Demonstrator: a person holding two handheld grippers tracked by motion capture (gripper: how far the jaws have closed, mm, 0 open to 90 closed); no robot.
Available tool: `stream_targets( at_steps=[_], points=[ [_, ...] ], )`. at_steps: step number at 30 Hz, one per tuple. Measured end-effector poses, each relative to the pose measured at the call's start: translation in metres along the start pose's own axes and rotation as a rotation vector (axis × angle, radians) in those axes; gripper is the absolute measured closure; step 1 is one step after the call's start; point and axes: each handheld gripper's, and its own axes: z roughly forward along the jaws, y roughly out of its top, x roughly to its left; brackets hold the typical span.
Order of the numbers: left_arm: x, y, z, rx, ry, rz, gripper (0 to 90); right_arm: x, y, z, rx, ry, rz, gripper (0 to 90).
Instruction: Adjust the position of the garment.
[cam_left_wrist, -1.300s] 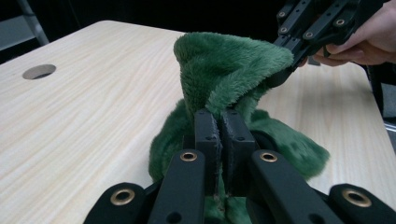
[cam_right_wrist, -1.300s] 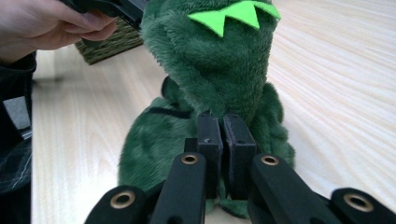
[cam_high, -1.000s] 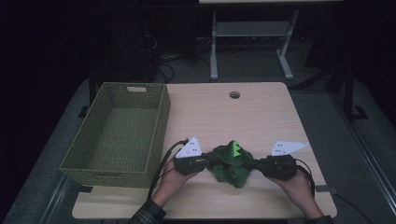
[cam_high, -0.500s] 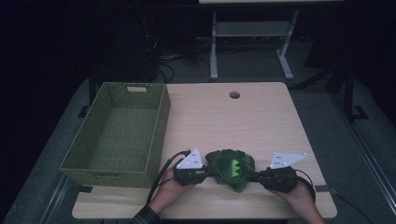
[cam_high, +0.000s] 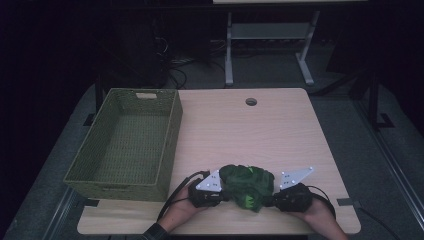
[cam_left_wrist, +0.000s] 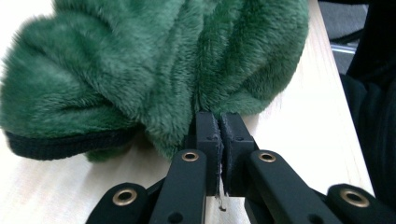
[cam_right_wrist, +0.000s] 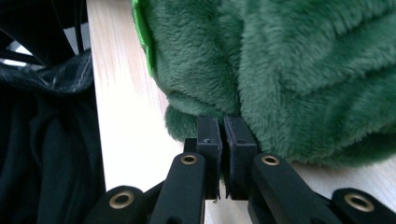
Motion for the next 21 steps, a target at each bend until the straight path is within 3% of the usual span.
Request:
stream_targets(
  at_steps=[4, 11, 15, 21],
  points=[
    [0.002, -0.001, 0.002, 0.027, 0.010, -0.004, 87.3, -0.004, -0.001, 0.001, 0.018, 0.001, 0.004, 86.5],
    [0.011, 0.001, 0.006, 0.049, 0.055, -0.025, 87.3, -0.007, 0.007, 0.010, 0.030, -0.055, -0.006, 86.9],
    [0.010, 0.003, 0.004, 0.033, 0.064, -0.028, 83.7, -0.005, 0.009, 0.012, 0.017, -0.059, -0.012, 84.2],
    [0.006, 0.011, -0.012, -0.029, 0.069, -0.036, 73.8, -0.001, 0.011, -0.005, -0.042, -0.053, 0.012, 71.7]
  ],
)
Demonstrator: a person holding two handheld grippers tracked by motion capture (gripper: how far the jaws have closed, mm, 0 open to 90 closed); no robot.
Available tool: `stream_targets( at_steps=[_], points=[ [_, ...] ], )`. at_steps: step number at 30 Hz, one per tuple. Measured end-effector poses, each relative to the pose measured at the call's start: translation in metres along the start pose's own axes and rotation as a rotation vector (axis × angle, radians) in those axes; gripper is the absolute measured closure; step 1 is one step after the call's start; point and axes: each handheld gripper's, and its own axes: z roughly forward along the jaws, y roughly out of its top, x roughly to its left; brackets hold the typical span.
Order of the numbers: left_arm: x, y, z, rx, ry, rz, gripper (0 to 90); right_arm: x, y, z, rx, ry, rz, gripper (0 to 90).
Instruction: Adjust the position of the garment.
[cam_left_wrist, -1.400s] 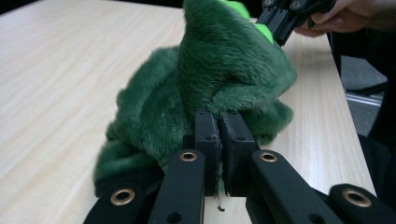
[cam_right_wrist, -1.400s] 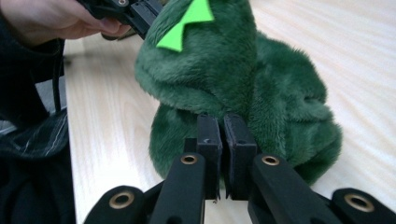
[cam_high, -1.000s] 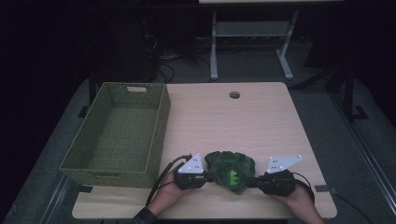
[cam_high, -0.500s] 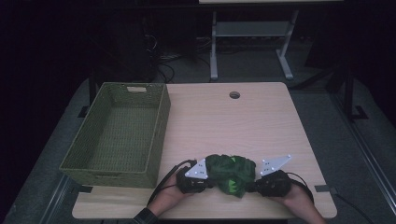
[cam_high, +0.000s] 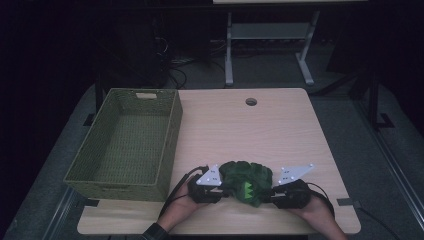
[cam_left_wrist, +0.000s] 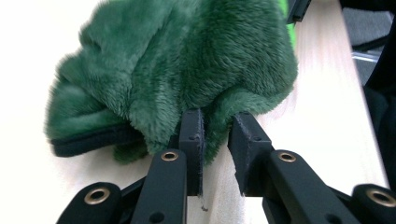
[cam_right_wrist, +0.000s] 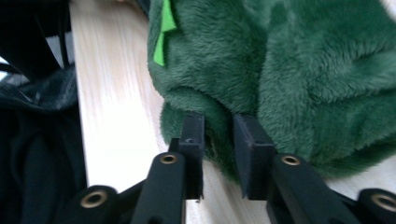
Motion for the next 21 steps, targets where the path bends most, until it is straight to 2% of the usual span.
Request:
stream_targets(
  at_steps=[4, 8, 11, 13, 16, 18, 21],
  points=[
    [0.001, 0.004, -0.014, -0.034, -0.004, -0.032, 68.8, 0.001, 0.002, -0.013, -0.045, -0.011, 0.008, 67.4],
    [0.002, 0.006, -0.025, -0.038, 0.005, -0.040, 65.8, 0.001, 0.005, -0.026, -0.082, -0.026, 0.001, 64.4],
    [0.005, 0.009, -0.032, -0.055, 0.009, -0.047, 65.1, 0.000, 0.009, -0.033, -0.106, -0.044, 0.004, 67.3],
    [0.007, 0.012, -0.034, -0.055, 0.018, -0.046, 69.0, -0.003, 0.012, -0.036, -0.112, -0.049, 0.006, 74.8],
    [0.010, 0.020, -0.035, -0.057, 0.032, -0.044, 82.2, -0.007, 0.019, -0.036, -0.129, -0.057, -0.001, 83.9],
    [0.013, 0.029, -0.033, -0.062, 0.039, -0.044, 87.9, -0.010, 0.025, -0.034, -0.135, -0.061, -0.003, 87.8],
    [0.016, 0.043, -0.027, -0.073, 0.032, -0.043, 89.5, -0.014, 0.034, -0.029, -0.136, -0.043, -0.015, 89.6]
  ],
)
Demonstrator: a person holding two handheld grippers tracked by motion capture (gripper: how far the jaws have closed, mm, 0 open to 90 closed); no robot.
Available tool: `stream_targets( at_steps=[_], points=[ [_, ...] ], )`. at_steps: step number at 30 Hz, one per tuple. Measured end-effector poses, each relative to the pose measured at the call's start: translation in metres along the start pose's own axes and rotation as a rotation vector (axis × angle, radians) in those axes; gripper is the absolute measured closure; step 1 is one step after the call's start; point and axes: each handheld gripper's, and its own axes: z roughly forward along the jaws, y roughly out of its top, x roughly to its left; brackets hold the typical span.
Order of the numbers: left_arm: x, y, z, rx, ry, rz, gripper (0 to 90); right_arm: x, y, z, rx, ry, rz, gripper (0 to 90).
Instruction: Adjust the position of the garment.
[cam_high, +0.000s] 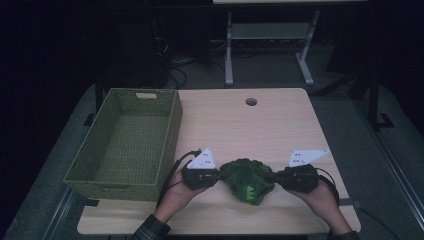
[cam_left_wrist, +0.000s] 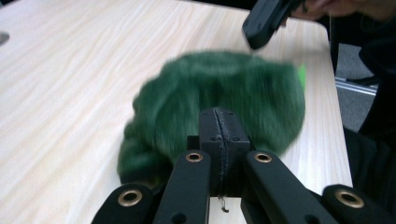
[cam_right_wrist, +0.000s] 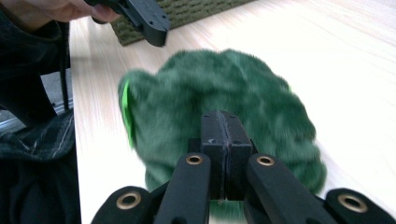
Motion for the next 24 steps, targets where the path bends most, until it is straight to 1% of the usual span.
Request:
stream_targets(
  at_steps=[2, 4, 8, 11, 13, 14, 15, 17, 20, 22, 24],
  points=[
    [0.001, 0.006, 0.008, 0.007, -0.006, 0.003, 89.5, -0.001, 0.005, 0.004, -0.002, 0.015, -0.008, 89.6],
    [0.000, 0.007, 0.016, 0.018, -0.027, 0.005, 89.5, 0.000, 0.007, 0.010, 0.009, 0.030, -0.012, 89.7],
    [-0.008, 0.003, 0.029, 0.039, -0.075, 0.011, 89.5, 0.005, 0.004, 0.020, 0.043, 0.069, -0.022, 89.6],
    [-0.013, -0.002, 0.033, 0.065, -0.098, 0.016, 89.5, 0.010, -0.002, 0.025, 0.066, 0.090, -0.027, 89.7],
    [-0.016, -0.008, 0.036, 0.090, -0.102, 0.016, 89.5, 0.013, -0.006, 0.029, 0.090, 0.094, -0.034, 89.6],
    [-0.017, -0.011, 0.037, 0.100, -0.103, 0.012, 89.5, 0.014, -0.008, 0.031, 0.108, 0.095, -0.030, 89.6],
    [-0.017, -0.015, 0.038, 0.111, -0.105, 0.005, 89.5, 0.015, -0.010, 0.033, 0.112, 0.097, -0.034, 89.7],
    [-0.017, -0.022, 0.042, 0.137, -0.109, -0.007, 89.5, 0.016, -0.015, 0.036, 0.130, 0.100, -0.023, 89.7],
    [-0.016, -0.030, 0.050, 0.180, -0.100, -0.014, 89.5, 0.018, -0.021, 0.042, 0.167, 0.101, -0.020, 89.7],
    [-0.013, -0.032, 0.052, 0.184, -0.106, -0.024, 89.6, 0.018, -0.023, 0.046, 0.178, 0.096, -0.030, 89.8],
    [-0.012, -0.033, 0.053, 0.190, -0.104, -0.032, 89.6, 0.018, -0.025, 0.050, 0.189, 0.092, -0.030, 89.8]
  ],
)
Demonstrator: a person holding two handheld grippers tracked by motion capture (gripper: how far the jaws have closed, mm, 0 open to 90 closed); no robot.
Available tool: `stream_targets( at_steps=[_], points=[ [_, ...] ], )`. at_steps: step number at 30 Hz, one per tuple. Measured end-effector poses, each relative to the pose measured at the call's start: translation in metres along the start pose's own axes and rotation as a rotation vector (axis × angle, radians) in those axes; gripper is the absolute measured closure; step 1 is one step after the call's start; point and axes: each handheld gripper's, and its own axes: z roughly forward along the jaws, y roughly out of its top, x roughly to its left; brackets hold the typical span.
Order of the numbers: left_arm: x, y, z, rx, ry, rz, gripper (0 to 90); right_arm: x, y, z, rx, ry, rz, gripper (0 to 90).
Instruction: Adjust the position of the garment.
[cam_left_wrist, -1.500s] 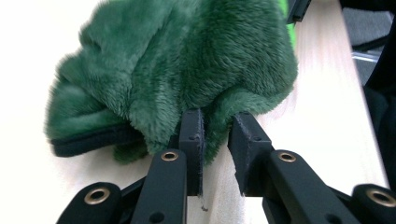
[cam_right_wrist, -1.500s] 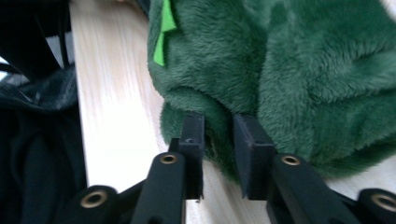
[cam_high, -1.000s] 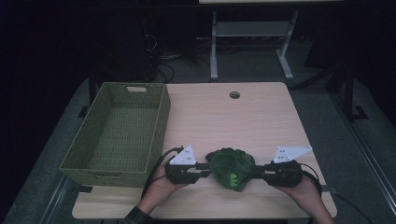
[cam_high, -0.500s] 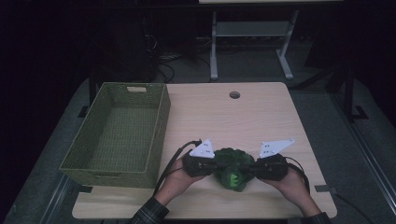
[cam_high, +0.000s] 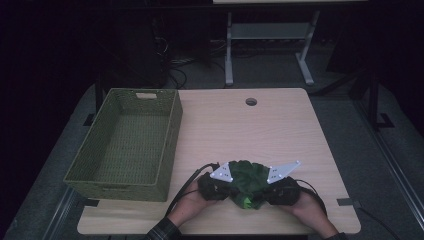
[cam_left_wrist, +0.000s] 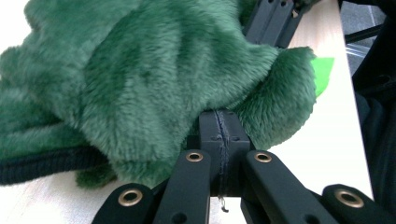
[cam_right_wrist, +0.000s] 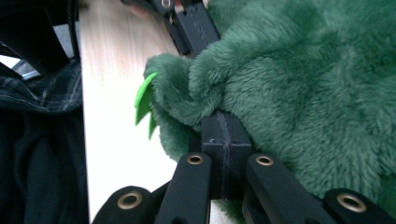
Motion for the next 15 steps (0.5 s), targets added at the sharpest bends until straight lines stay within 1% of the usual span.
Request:
stream_targets(
  at_steps=[2, 3, 5, 6, 7, 11, 14, 15],
  points=[
    [0.000, 0.000, -0.001, -0.006, 0.002, -0.003, 89.6, 0.000, -0.001, 0.001, -0.005, 0.005, 0.008, 89.8],
    [-0.001, 0.001, -0.003, -0.008, 0.005, 0.005, 89.6, 0.000, 0.000, 0.000, -0.007, 0.004, 0.002, 89.8],
    [-0.002, 0.004, -0.007, -0.022, 0.011, 0.012, 89.5, 0.001, 0.001, -0.005, -0.024, 0.002, 0.003, 89.6],
    [-0.003, 0.005, -0.010, -0.034, 0.014, 0.007, 89.5, 0.001, 0.002, -0.007, -0.034, -0.004, -0.001, 89.0],
    [-0.003, 0.006, -0.012, -0.039, 0.016, 0.015, 89.5, 0.002, 0.003, -0.011, -0.046, -0.007, -0.001, 87.6],
    [-0.005, 0.011, -0.024, -0.070, 0.030, 0.010, 89.4, 0.001, 0.010, -0.027, -0.098, -0.024, 0.002, 85.6],
    [-0.008, 0.013, -0.033, -0.087, 0.046, 0.002, 89.5, -0.003, 0.013, -0.040, -0.140, -0.042, 0.001, 87.3],
    [-0.008, 0.013, -0.035, -0.087, 0.049, 0.000, 89.5, -0.005, 0.013, -0.043, -0.143, -0.048, 0.011, 88.6]
  ],
)
